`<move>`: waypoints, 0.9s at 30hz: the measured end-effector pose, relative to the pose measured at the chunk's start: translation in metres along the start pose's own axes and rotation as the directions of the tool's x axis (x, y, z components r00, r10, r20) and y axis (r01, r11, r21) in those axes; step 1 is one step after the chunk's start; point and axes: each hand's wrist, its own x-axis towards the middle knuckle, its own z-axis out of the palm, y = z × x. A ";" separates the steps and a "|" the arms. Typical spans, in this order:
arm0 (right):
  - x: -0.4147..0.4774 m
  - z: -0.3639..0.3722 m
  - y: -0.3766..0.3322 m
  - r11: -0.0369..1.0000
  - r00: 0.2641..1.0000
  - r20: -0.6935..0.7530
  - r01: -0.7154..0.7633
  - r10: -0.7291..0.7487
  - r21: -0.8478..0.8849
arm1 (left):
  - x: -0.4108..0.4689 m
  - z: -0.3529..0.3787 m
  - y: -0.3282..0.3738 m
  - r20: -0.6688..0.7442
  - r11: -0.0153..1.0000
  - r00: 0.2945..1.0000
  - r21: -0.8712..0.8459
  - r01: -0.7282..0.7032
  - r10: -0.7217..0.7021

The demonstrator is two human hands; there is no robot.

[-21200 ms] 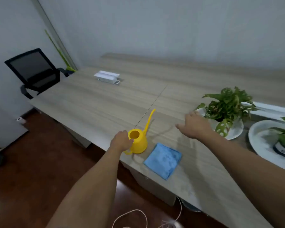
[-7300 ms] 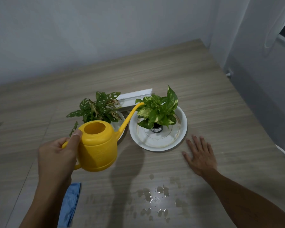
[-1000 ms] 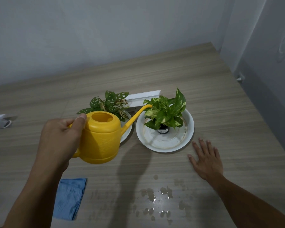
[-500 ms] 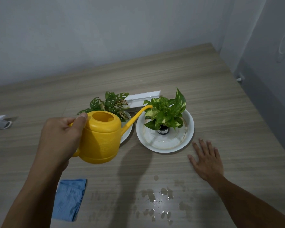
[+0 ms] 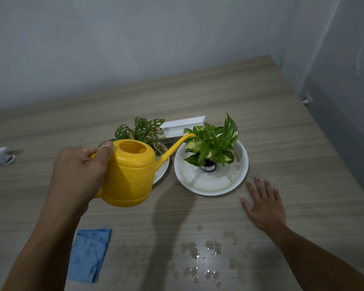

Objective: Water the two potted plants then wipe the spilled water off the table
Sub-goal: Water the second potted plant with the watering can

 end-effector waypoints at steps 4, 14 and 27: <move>-0.001 -0.002 -0.001 1.000 1.000 -0.007 0.003 -0.003 0.014 | 0.001 0.000 -0.003 0.005 1.000 1.000 0.016 0.010 -0.010; -0.002 -0.005 -0.001 0.999 1.000 0.004 0.021 -0.022 0.030 | 0.001 0.010 -0.051 0.072 0.918 0.966 -0.303 0.257 -0.247; -0.060 -0.031 -0.087 0.939 0.919 -0.294 0.314 -0.263 0.143 | -0.036 0.001 -0.132 0.112 0.630 0.928 -0.704 0.327 -0.357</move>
